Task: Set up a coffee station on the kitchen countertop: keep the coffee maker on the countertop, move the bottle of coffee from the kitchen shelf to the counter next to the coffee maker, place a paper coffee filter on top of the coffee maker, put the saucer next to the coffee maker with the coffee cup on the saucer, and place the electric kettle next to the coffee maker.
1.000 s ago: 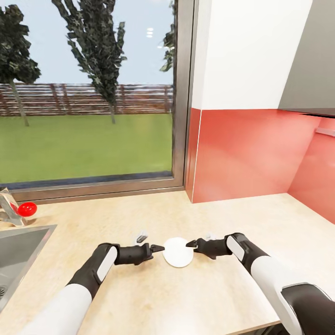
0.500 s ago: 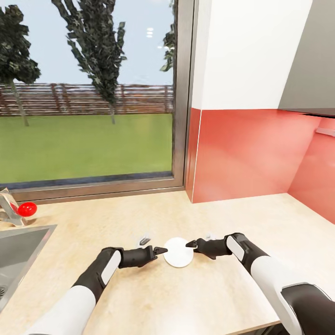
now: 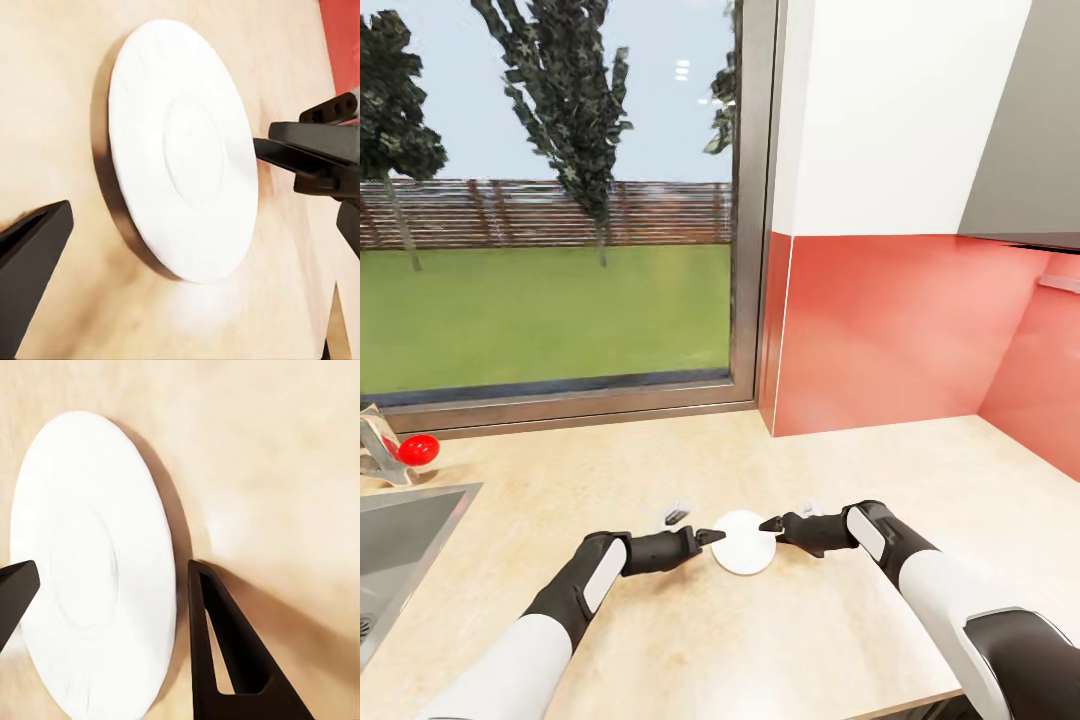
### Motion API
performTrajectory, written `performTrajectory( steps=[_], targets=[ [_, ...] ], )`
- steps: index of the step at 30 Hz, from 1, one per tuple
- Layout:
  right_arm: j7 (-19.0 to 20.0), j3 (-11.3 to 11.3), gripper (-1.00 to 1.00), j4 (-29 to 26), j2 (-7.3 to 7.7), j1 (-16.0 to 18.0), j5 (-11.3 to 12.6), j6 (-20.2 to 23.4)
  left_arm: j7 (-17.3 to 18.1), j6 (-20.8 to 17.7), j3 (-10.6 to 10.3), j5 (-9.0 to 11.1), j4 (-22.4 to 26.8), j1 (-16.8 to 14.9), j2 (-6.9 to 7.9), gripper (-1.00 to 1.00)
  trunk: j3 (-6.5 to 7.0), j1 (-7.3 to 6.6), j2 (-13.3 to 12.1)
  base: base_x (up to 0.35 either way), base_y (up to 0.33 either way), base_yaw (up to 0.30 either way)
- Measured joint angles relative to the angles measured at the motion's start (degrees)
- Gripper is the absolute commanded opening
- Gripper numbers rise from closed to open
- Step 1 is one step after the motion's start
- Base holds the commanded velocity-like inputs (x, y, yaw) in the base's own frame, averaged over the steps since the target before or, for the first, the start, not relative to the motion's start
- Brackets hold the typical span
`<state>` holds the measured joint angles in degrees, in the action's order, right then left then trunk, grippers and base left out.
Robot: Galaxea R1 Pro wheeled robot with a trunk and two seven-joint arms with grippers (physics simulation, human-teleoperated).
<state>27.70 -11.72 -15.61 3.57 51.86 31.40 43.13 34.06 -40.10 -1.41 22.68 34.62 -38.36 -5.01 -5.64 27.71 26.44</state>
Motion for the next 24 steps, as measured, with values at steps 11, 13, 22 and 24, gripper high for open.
performTrajectory(
  steps=[11,13,22,24],
  targets=[
    [0.01,0.02,1.00,0.00,0.00,-0.02,0.02,-0.03,0.02,3.84,-0.01,0.06,-0.14,0.00,-0.89,1.00,0.00,0.00,0.00,0.000,0.000,0.000],
    [0.01,0.05,1.00,0.00,0.00,-0.03,0.07,0.00,-0.05,4.55,-0.02,-0.07,-0.23,0.00,-1.34,1.00,0.00,0.00,0.00,0.000,0.000,0.000],
    [-0.01,0.04,1.00,0.01,0.00,-0.01,0.06,0.01,-0.12,5.67,0.15,-0.03,-0.20,0.01,-2.55,1.00,0.00,0.00,-0.01,0.000,0.000,0.000],
    [-0.01,0.06,1.00,0.00,0.00,-0.02,0.05,-0.02,-0.14,6.76,0.23,0.05,-0.20,0.01,-2.67,1.00,0.00,0.00,-0.01,0.000,0.000,0.000]
  ],
)
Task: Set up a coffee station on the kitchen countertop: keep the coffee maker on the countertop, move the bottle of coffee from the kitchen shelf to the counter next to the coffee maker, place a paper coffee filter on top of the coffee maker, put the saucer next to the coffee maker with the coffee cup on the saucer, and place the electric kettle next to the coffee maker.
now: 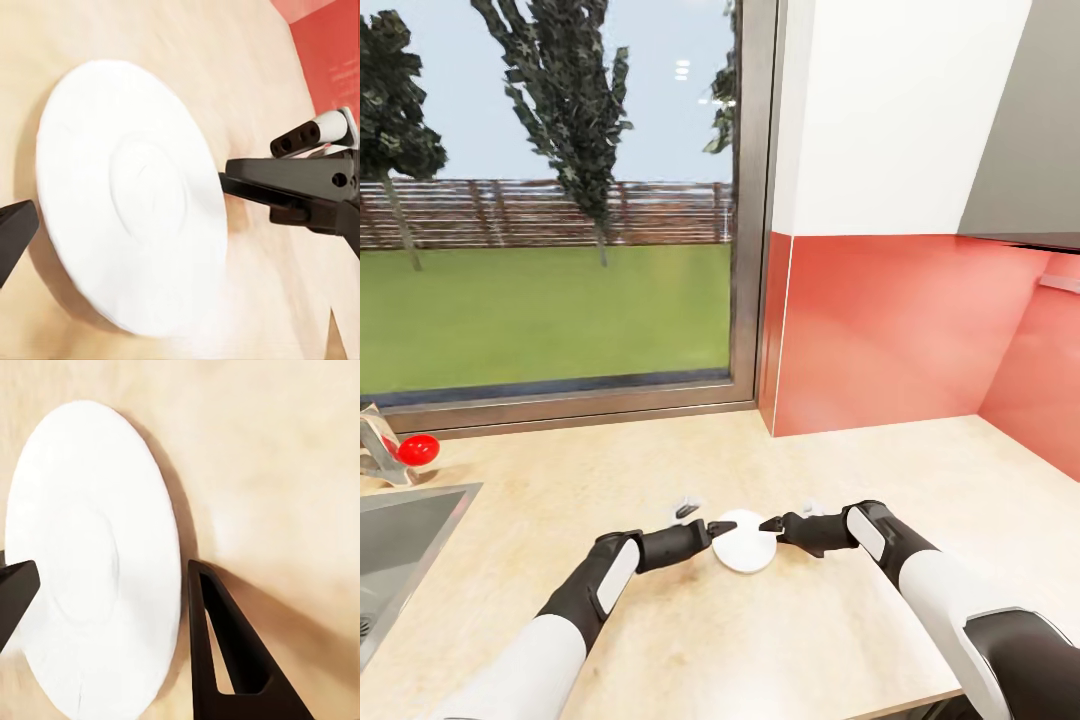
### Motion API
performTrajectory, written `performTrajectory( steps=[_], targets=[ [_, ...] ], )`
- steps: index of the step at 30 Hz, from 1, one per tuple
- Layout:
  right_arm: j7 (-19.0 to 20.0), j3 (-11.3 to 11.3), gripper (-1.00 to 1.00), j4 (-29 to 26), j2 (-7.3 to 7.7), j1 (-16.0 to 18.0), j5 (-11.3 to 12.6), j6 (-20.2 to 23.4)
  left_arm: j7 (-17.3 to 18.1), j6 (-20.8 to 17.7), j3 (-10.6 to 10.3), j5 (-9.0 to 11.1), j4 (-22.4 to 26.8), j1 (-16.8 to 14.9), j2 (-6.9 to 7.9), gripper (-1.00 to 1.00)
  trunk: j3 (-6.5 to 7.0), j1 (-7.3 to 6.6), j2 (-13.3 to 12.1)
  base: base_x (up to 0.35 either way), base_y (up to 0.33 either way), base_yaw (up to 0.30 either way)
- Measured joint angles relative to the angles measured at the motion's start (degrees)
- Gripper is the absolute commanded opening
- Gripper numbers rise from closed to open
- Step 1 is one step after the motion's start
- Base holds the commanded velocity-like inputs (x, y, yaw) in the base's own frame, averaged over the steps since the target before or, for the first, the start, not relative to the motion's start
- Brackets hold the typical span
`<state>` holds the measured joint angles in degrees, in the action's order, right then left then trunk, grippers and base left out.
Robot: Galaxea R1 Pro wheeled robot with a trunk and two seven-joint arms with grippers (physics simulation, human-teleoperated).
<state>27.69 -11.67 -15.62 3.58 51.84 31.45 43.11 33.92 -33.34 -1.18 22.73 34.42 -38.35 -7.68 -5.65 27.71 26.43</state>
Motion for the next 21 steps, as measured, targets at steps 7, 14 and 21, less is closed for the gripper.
performTrajectory(
  steps=[7,14,21],
  targets=[
    [0.00,-0.01,1.00,0.01,0.00,0.01,-0.02,-0.02,0.00,0.66,0.16,2.28,0.00,0.00,-0.02,1.00,0.00,0.00,0.00,0.000,0.000,0.000],
    [0.02,0.00,1.00,0.03,0.00,0.01,-0.02,-0.04,-0.24,0.81,0.18,8.15,-0.02,0.00,0.10,1.00,0.00,0.00,0.00,0.000,0.000,0.000],
    [0.02,0.06,1.00,0.04,0.01,-0.02,0.06,-0.01,-0.35,0.82,0.18,8.43,-0.05,0.00,0.04,1.00,0.00,0.00,0.00,0.000,0.000,0.000]
  ],
)
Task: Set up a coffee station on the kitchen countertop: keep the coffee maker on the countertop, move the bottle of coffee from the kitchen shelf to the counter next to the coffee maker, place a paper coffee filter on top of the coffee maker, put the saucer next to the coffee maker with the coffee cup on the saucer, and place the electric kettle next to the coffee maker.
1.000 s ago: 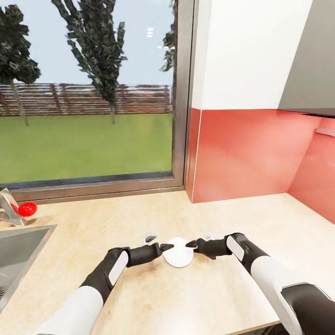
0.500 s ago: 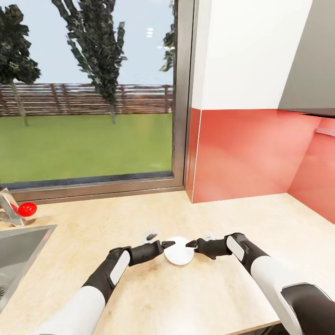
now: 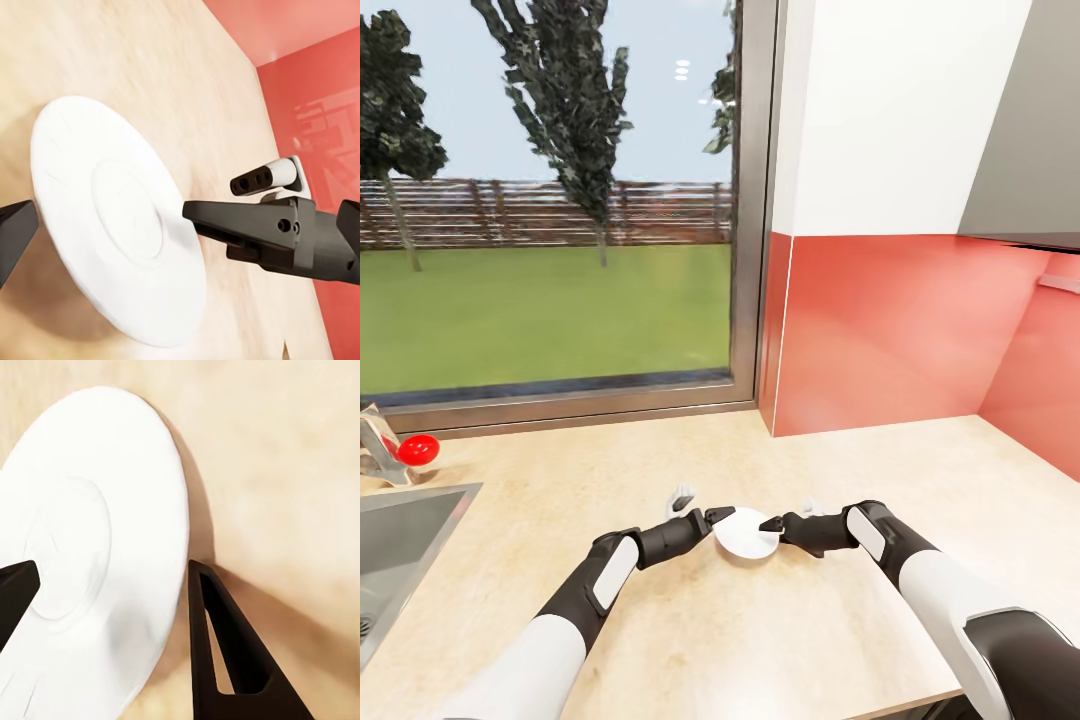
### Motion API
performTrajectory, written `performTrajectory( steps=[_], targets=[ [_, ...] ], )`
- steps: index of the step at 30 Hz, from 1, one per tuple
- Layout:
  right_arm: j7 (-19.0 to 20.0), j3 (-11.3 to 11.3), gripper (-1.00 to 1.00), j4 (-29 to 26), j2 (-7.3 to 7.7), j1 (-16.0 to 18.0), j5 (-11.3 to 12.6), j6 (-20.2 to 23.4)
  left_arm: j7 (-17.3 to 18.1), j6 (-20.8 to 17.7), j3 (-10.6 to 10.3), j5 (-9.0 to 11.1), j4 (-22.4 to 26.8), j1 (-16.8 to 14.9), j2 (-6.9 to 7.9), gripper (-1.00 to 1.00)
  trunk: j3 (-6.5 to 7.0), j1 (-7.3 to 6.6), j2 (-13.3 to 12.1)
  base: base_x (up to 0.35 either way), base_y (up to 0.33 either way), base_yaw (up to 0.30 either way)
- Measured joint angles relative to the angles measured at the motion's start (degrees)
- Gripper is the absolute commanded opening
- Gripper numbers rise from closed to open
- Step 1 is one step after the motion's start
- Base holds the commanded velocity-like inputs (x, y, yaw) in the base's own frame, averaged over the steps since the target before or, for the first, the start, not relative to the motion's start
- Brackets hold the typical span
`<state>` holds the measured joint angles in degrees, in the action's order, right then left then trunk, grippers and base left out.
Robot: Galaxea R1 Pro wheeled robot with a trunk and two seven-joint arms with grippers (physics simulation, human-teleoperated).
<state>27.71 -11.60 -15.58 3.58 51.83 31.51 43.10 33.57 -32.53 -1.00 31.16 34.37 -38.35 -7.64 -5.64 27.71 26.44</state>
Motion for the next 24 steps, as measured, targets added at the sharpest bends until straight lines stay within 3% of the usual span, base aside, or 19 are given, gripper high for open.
performTrajectory(
  steps=[16,17,24],
  targets=[
    [0.03,-0.04,1.00,0.04,0.00,0.02,-0.01,0.03,-0.01,0.00,-0.07,0.10,-0.03,0.00,0.00,1.00,0.00,0.00,0.00,0.000,0.000,0.000],
    [0.03,-0.04,-1.00,0.04,0.00,0.02,0.01,0.04,-0.01,0.00,-0.08,0.10,-0.03,0.00,0.00,1.00,0.00,0.00,0.00,0.000,0.000,0.000],
    [0.01,-0.11,-1.00,0.04,-0.01,0.01,0.21,0.09,0.00,-0.01,-0.10,0.14,-0.03,0.00,-0.01,1.00,0.00,0.00,-0.01,0.000,0.000,0.000]
  ],
)
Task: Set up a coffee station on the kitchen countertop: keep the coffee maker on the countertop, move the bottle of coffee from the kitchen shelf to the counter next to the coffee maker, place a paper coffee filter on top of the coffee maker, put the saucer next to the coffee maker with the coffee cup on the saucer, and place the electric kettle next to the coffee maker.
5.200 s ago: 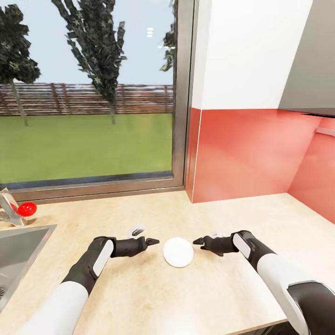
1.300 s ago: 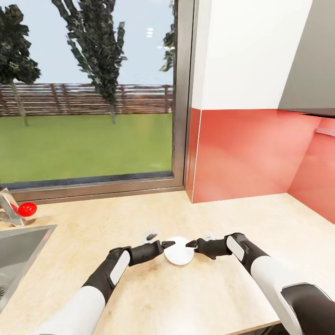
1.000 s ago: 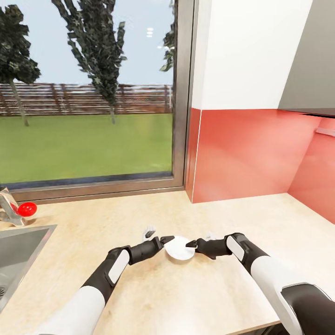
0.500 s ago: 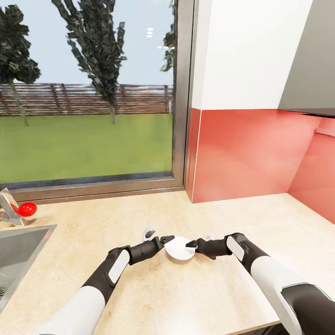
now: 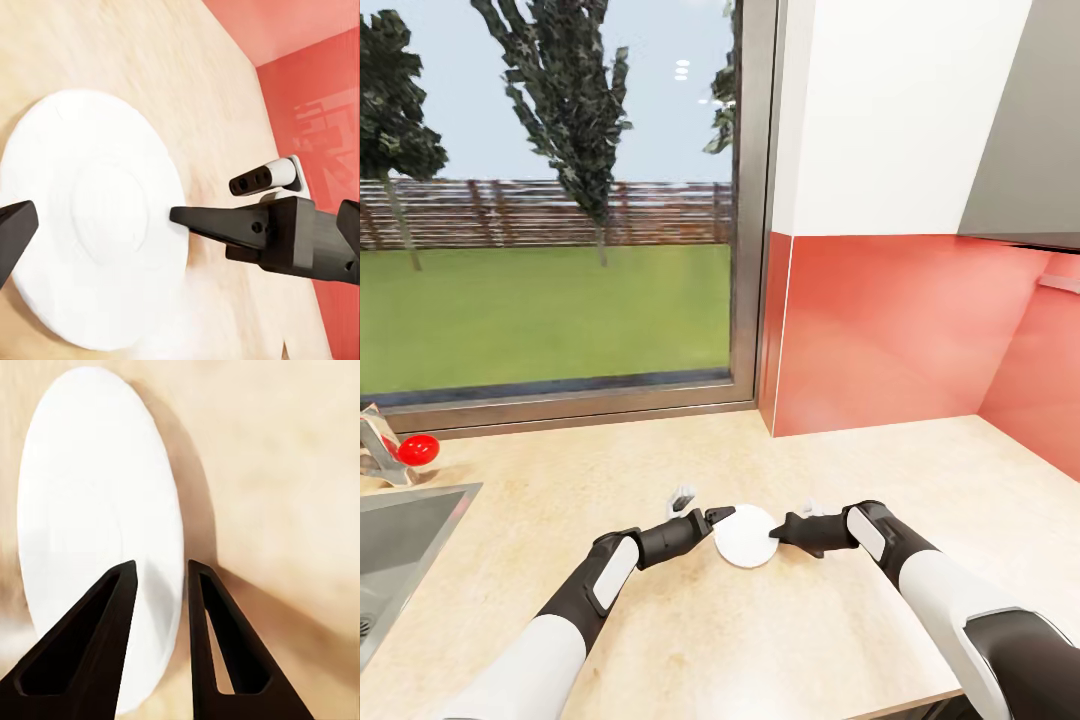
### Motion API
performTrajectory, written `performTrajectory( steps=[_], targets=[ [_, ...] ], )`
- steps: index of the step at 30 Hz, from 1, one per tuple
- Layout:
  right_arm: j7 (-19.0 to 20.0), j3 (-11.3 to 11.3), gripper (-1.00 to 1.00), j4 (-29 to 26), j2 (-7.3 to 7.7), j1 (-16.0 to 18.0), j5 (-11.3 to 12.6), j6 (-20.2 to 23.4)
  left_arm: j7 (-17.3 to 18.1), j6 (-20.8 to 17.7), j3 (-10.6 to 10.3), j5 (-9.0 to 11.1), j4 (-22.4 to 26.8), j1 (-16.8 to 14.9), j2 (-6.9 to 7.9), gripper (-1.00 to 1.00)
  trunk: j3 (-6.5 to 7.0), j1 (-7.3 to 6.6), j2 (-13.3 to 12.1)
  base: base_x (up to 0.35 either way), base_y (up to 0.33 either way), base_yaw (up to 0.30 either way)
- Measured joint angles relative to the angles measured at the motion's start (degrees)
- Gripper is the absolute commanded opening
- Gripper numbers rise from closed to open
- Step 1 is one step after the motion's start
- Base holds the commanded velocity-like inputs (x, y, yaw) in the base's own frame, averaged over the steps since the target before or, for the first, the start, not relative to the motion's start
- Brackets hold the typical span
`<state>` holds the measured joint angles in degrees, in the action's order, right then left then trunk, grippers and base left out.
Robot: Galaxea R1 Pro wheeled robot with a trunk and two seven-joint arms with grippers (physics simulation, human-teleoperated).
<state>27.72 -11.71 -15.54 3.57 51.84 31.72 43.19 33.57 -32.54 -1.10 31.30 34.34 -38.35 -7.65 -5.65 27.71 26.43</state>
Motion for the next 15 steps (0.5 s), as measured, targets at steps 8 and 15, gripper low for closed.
performTrajectory(
  steps=[8,15],
  targets=[
    [0.02,0.03,-1.00,0.00,0.00,-0.02,0.01,0.02,0.00,0.00,0.00,0.00,0.00,0.00,0.00,1.00,0.00,0.00,0.00,0.000,0.000,0.000],
    [0.02,0.05,-1.00,0.00,0.00,-0.03,0.01,0.00,0.06,0.00,0.00,0.00,0.03,0.00,-0.01,1.00,0.00,0.00,0.00,0.000,0.000,0.000]
  ],
)
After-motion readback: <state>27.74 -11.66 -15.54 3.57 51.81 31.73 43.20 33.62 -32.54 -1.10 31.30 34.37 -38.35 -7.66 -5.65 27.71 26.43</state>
